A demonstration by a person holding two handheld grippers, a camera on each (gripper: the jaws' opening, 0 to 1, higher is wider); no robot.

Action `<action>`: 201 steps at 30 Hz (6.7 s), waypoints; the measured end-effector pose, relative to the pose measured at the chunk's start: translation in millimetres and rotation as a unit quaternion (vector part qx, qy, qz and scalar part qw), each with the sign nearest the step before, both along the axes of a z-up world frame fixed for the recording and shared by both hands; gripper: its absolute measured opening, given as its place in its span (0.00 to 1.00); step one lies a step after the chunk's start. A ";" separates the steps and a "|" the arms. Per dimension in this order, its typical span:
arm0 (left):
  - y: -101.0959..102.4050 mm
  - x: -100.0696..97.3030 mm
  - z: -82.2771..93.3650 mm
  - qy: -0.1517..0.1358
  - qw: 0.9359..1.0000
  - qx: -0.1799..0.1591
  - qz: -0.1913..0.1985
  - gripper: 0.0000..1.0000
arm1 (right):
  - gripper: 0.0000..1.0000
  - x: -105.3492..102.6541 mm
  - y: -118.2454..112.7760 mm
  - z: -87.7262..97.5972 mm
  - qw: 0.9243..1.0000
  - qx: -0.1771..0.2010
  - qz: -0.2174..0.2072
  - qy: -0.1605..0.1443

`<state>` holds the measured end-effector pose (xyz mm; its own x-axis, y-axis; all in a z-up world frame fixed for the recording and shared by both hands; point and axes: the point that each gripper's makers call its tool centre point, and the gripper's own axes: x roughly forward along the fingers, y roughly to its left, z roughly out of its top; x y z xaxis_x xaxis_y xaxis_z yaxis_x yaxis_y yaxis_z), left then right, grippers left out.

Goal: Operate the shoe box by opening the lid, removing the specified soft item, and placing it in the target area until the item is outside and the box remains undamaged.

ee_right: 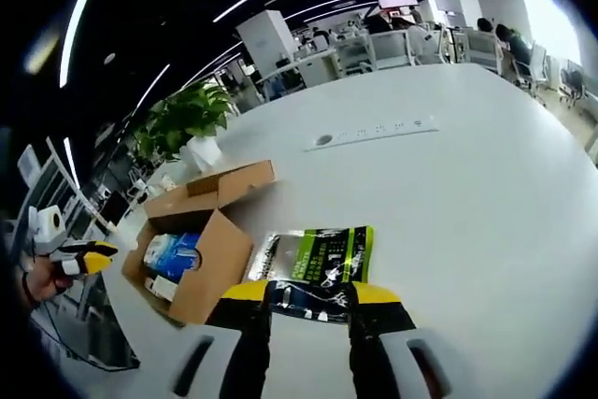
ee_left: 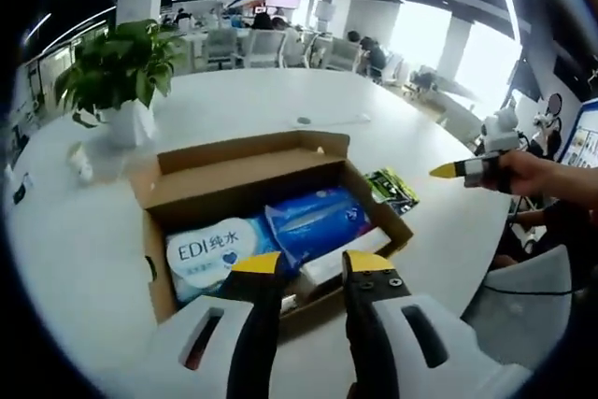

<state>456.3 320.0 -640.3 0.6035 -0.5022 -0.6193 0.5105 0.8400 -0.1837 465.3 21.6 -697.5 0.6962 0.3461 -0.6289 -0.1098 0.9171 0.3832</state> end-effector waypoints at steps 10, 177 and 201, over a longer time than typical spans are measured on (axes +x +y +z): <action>21.4 -4.7 5.4 -0.006 1.000 -0.011 0.017 0.28 | 0.35 0.2 34.4 27.0 0.999 0.009 0.027 -0.034; 66.6 64.9 -131.2 -0.033 0.831 0.307 -0.463 0.60 | 0.55 43.1 321.7 -74.3 0.790 -0.232 0.564 -0.064; 56.1 64.5 -144.8 -0.012 0.817 0.279 -0.504 0.68 | 0.64 52.1 341.7 -89.9 0.778 -0.206 0.594 -0.007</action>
<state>520.9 376.1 -785.1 0.0724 -0.3954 -0.9156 0.9926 -0.0608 0.1047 517.5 363.3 -787.4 0.0468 0.5210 -0.8523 -0.9749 0.2098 0.0747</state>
